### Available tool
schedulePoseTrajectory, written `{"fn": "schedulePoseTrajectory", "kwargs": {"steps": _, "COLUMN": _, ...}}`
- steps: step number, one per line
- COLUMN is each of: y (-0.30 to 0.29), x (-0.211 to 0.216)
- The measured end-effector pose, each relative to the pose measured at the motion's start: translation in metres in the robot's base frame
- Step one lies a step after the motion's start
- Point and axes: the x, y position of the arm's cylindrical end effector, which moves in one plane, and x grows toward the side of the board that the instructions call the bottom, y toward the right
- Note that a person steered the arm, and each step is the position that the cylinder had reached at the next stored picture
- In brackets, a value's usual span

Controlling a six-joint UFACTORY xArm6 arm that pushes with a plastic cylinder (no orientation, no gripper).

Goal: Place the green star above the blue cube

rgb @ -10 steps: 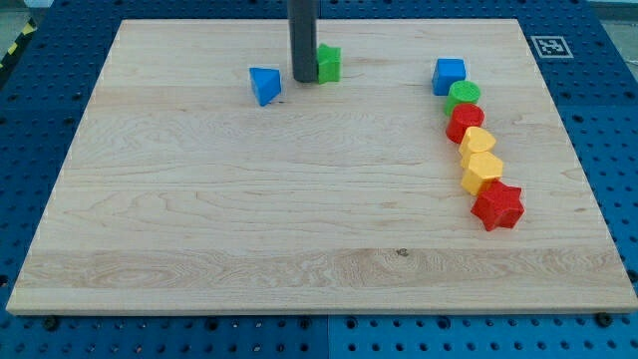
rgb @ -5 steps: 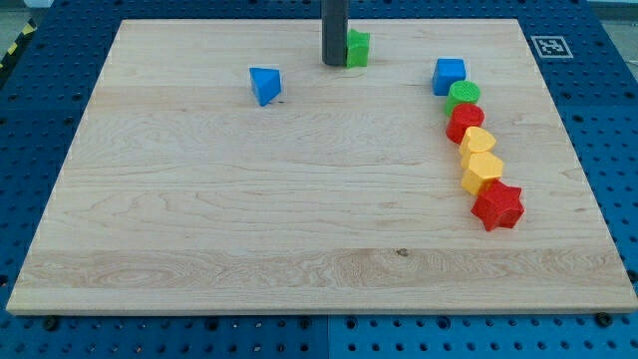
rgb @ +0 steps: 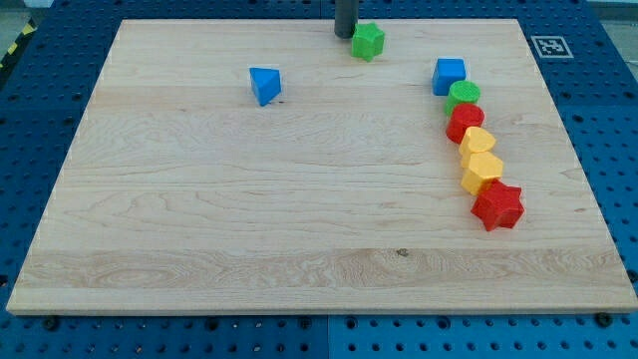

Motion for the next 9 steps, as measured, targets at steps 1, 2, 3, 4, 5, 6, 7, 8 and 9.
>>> {"fn": "schedulePoseTrajectory", "kwargs": {"steps": 1, "y": 0.000, "x": 0.012}}
{"fn": "schedulePoseTrajectory", "kwargs": {"steps": 2, "y": 0.000, "x": 0.019}}
{"fn": "schedulePoseTrajectory", "kwargs": {"steps": 3, "y": 0.000, "x": 0.030}}
{"fn": "schedulePoseTrajectory", "kwargs": {"steps": 4, "y": 0.000, "x": 0.043}}
{"fn": "schedulePoseTrajectory", "kwargs": {"steps": 5, "y": 0.003, "x": 0.044}}
{"fn": "schedulePoseTrajectory", "kwargs": {"steps": 6, "y": 0.009, "x": 0.044}}
{"fn": "schedulePoseTrajectory", "kwargs": {"steps": 7, "y": 0.020, "x": 0.044}}
{"fn": "schedulePoseTrajectory", "kwargs": {"steps": 8, "y": 0.038, "x": 0.044}}
{"fn": "schedulePoseTrajectory", "kwargs": {"steps": 9, "y": 0.054, "x": 0.044}}
